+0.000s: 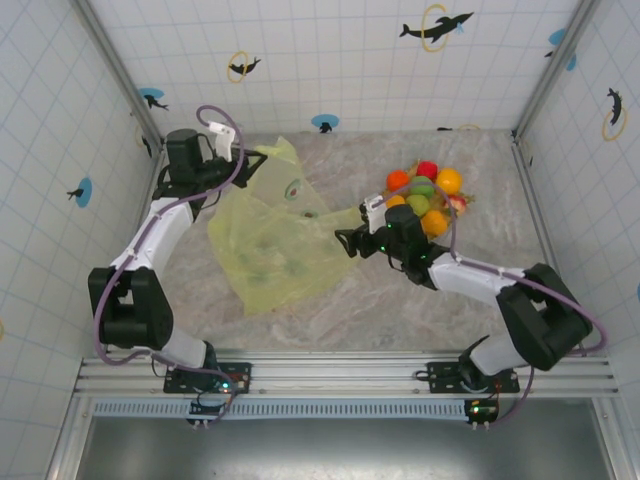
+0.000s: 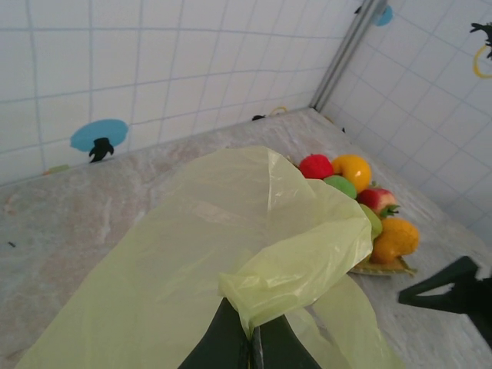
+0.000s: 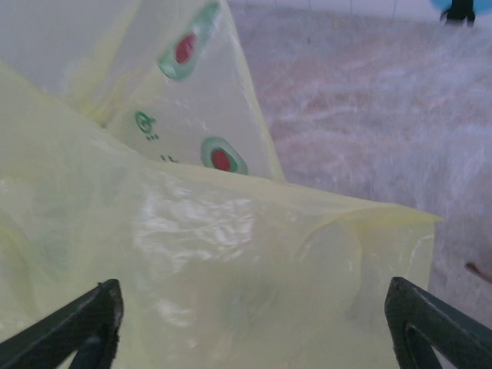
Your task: Place the fruits into the plastic bag
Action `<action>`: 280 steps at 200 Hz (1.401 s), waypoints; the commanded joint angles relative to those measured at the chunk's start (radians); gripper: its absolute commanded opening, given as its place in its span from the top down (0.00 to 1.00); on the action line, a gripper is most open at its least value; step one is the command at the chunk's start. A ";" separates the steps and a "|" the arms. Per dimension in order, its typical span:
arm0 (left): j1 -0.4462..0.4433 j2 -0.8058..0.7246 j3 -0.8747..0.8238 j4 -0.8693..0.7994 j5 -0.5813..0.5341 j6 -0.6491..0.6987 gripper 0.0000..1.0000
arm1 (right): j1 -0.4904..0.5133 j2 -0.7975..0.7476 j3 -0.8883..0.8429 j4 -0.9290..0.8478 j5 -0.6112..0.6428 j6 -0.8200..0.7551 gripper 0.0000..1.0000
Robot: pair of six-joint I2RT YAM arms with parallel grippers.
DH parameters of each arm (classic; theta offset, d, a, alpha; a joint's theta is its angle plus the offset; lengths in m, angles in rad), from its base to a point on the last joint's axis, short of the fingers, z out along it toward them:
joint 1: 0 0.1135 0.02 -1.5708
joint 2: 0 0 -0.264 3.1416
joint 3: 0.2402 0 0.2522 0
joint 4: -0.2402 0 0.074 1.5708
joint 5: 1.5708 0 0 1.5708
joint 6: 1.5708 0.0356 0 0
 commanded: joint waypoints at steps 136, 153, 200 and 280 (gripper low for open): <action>-0.004 -0.004 0.009 0.077 0.068 -0.004 1.00 | -0.211 0.376 0.340 -0.194 -0.633 -0.033 0.20; -0.003 -0.002 0.004 0.086 0.045 -0.009 1.00 | -0.198 0.374 0.321 -0.145 -0.677 -0.015 0.37; -0.008 0.055 0.029 0.109 -0.144 -0.072 1.00 | -0.107 0.306 0.170 0.008 -0.686 0.066 0.80; -0.185 0.306 0.295 -0.070 -0.699 -0.117 0.37 | 0.165 0.353 0.132 0.309 -0.518 0.258 0.80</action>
